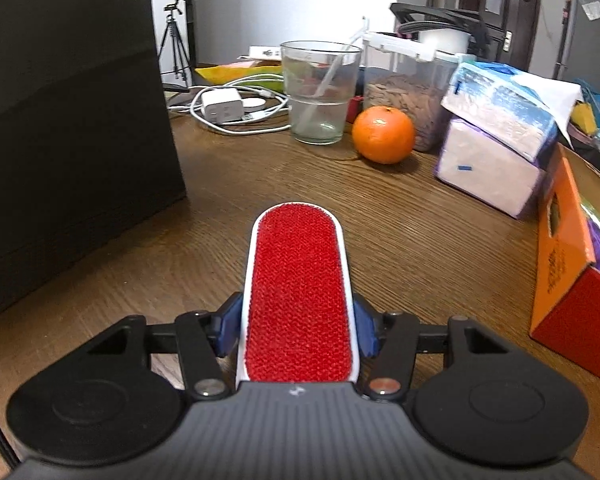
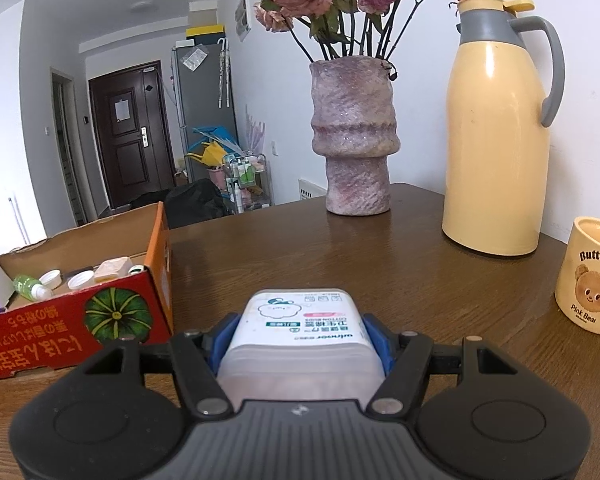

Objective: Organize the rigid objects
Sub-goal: 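Carry the lint brush in the left tool and container in the right tool over the box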

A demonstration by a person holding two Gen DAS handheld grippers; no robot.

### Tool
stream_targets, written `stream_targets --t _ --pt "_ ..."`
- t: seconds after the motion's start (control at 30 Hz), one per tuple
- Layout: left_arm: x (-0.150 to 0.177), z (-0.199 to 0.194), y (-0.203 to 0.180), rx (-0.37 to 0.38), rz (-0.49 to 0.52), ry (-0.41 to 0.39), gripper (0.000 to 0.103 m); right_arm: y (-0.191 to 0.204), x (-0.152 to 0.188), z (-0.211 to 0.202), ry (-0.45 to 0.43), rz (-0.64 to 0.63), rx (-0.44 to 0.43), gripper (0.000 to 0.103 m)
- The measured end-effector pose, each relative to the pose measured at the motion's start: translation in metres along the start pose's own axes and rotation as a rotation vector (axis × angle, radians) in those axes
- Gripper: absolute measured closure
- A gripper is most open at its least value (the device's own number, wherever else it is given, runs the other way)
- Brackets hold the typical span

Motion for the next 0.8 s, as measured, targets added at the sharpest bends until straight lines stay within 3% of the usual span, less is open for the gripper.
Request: stream_targets --t 0.3,0.8 --pt "0.008 -0.012 -0.006 0.088 0.039 -0.006 0.046 0.002 0.003 -0.01 -0.013 0.009 0.002 0.038" --pt "0.012 -0.067 -0.001 0.212 0.049 -0.124 0.046 0.019 0.008 -0.033 -0.051 -0.003 -0.029 0.038"
Point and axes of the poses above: each gripper's, at about its wrist camera, not at the fingertips, and z roughly the way its jaws point, y to its left, x to its underside, the point moved 6 cm from there along z, roughly the way its jaws point, and after that the axes turned 15 degrees about -x, right-handed, at the moved point
